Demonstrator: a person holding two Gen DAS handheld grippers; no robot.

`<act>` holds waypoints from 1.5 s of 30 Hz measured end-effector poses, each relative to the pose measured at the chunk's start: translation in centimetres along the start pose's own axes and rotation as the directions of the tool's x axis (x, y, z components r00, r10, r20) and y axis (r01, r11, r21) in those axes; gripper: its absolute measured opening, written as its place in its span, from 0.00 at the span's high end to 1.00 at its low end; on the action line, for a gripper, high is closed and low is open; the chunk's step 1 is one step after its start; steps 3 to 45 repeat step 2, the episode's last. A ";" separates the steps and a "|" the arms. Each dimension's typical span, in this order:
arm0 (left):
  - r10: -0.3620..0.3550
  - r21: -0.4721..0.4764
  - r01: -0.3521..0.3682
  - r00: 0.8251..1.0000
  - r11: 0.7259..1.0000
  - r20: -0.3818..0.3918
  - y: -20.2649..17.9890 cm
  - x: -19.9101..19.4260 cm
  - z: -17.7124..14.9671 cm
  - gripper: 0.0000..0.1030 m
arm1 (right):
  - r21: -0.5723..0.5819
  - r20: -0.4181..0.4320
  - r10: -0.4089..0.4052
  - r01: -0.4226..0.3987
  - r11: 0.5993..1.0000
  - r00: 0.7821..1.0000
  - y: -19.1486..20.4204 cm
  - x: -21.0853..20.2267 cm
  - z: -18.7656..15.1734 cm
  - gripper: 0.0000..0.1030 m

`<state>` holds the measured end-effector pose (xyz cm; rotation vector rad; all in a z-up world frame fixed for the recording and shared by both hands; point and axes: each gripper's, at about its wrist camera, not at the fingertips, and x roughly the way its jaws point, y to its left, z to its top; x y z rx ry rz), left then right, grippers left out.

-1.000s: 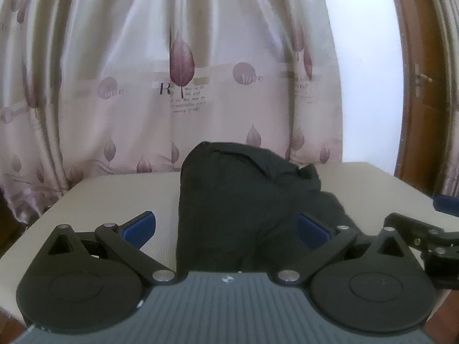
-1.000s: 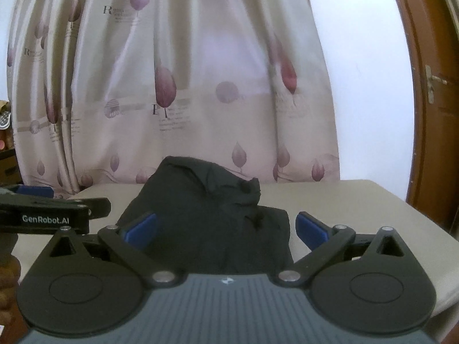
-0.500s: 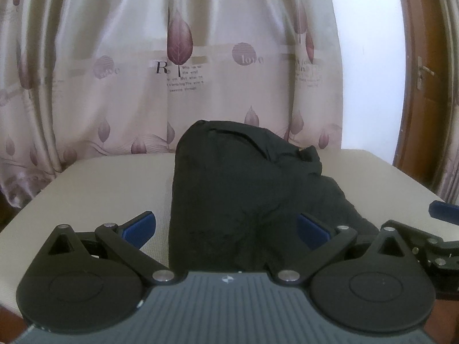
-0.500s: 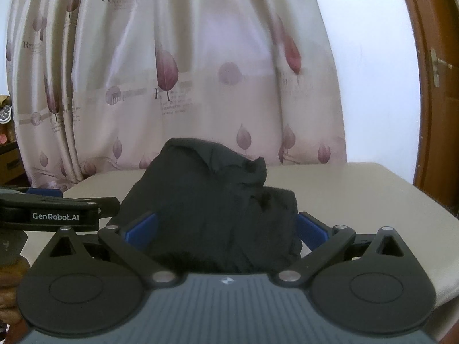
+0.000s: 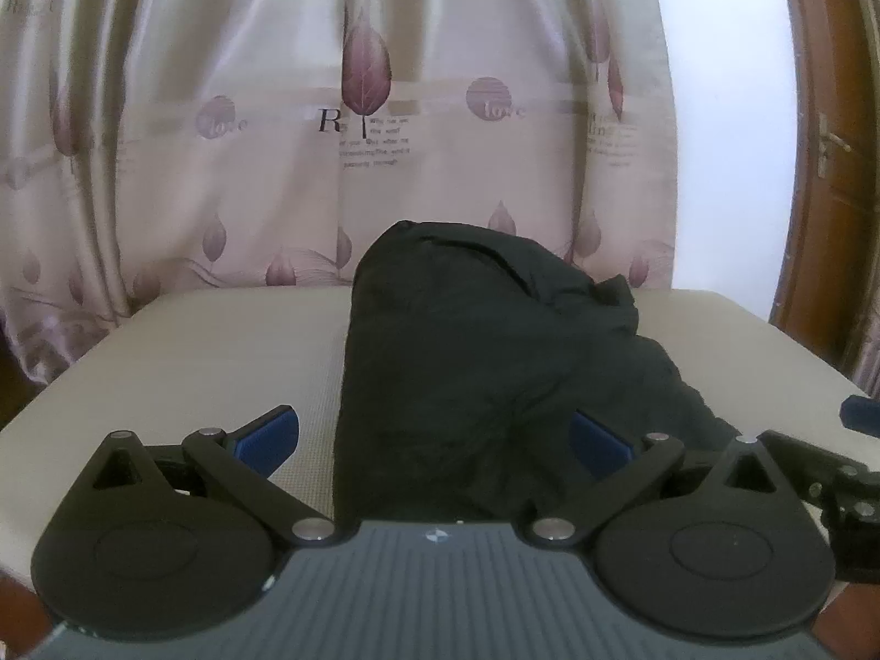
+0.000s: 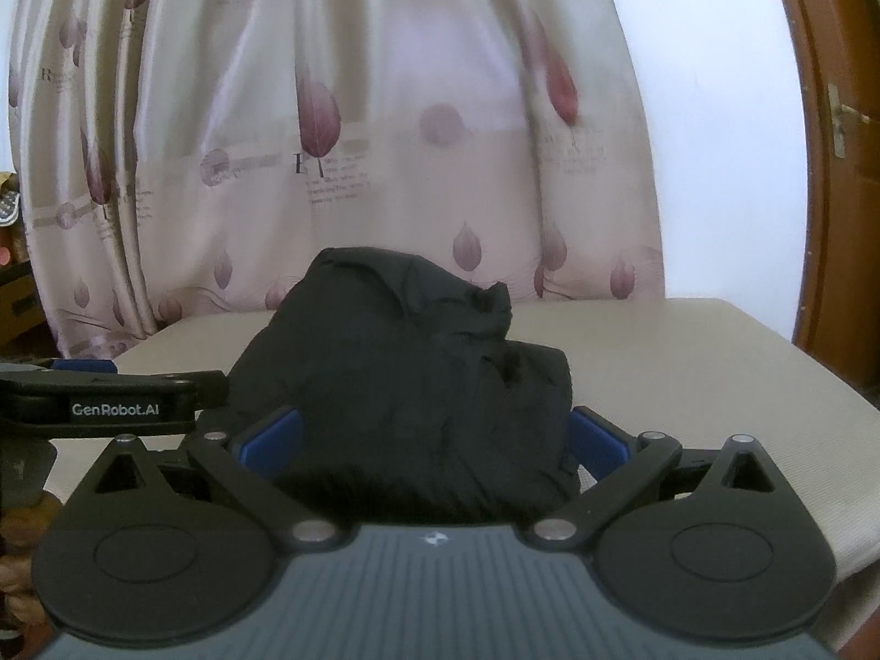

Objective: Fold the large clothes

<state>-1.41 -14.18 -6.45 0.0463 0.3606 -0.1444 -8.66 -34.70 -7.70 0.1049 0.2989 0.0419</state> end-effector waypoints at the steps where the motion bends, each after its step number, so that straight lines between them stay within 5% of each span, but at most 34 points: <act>1: 0.003 0.005 -0.003 1.000 1.000 0.008 0.0 -0.1 0.0 0.00 | -0.001 0.000 0.001 -0.001 1.000 1.000 0.0 0.0 0.0 0.00; 45: 0.008 0.010 -0.009 1.000 1.000 0.013 -0.1 -0.2 0.0 0.00 | -0.004 -0.001 0.001 -0.001 1.000 1.000 0.1 0.0 0.0 0.00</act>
